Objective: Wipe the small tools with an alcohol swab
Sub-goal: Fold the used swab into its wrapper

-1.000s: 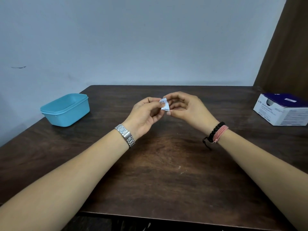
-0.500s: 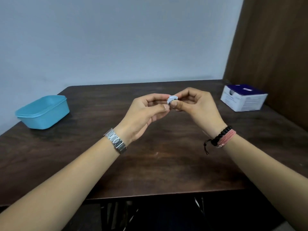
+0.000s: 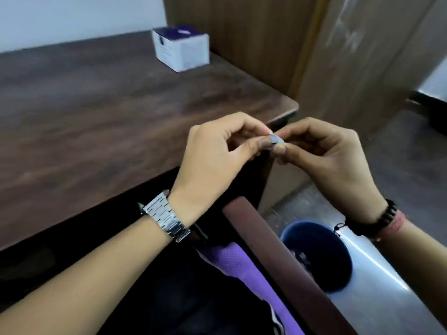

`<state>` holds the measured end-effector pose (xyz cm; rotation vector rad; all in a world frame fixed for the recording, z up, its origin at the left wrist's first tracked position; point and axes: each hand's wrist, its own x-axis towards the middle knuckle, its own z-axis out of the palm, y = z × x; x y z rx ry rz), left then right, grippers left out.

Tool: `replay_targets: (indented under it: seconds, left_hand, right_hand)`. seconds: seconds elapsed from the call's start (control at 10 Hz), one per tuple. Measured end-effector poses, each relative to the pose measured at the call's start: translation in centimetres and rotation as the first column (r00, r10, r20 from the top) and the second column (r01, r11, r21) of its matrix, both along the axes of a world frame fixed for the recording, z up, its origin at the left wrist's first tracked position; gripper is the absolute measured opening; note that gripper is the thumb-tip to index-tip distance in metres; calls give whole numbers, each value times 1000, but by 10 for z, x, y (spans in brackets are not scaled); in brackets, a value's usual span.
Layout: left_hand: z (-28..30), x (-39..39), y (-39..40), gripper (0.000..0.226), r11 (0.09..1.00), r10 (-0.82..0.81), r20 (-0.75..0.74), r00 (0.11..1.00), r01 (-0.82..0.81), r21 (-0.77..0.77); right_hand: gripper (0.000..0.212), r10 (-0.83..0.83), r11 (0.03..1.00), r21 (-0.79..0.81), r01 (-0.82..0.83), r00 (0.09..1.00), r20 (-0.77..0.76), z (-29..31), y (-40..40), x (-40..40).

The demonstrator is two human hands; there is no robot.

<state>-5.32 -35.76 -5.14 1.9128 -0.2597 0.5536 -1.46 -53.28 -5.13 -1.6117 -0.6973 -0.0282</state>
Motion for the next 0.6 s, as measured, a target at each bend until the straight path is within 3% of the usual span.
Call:
replay_targets:
  seconds: [0.1, 0.2, 0.3, 0.4, 0.5, 0.6]
  left_hand:
    - [-30, 27, -45, 9, 973, -92, -122, 988, 116, 202]
    - [-59, 52, -76, 20, 858, -152, -279, 948, 267, 439]
    - [-81, 65, -99, 21, 681, -164, -361, 918, 370, 631]
    - [-98, 74, -106, 18, 578, -139, -409, 902, 409, 706]
    - [-113, 81, -105, 17, 522, -101, -453, 886, 435, 734]
    - [-113, 84, -104, 23, 502, -97, -437, 894, 423, 755]
  right_hand:
    - [11, -170, 985, 16, 173, 979, -115, -48, -49, 5]
    - [5, -362, 932, -84, 352, 894, -266, -128, -94, 17]
    - [4, -574, 818, -286, 498, 687, -446, -233, -143, 17]
    - [8, -739, 673, -544, 501, 476, -476, -320, -179, 11]
    - [28, -755, 655, -632, 414, 322, -571, -368, -193, 14]
    - [59, -786, 611, -753, 243, 302, -540, -371, -186, 23]
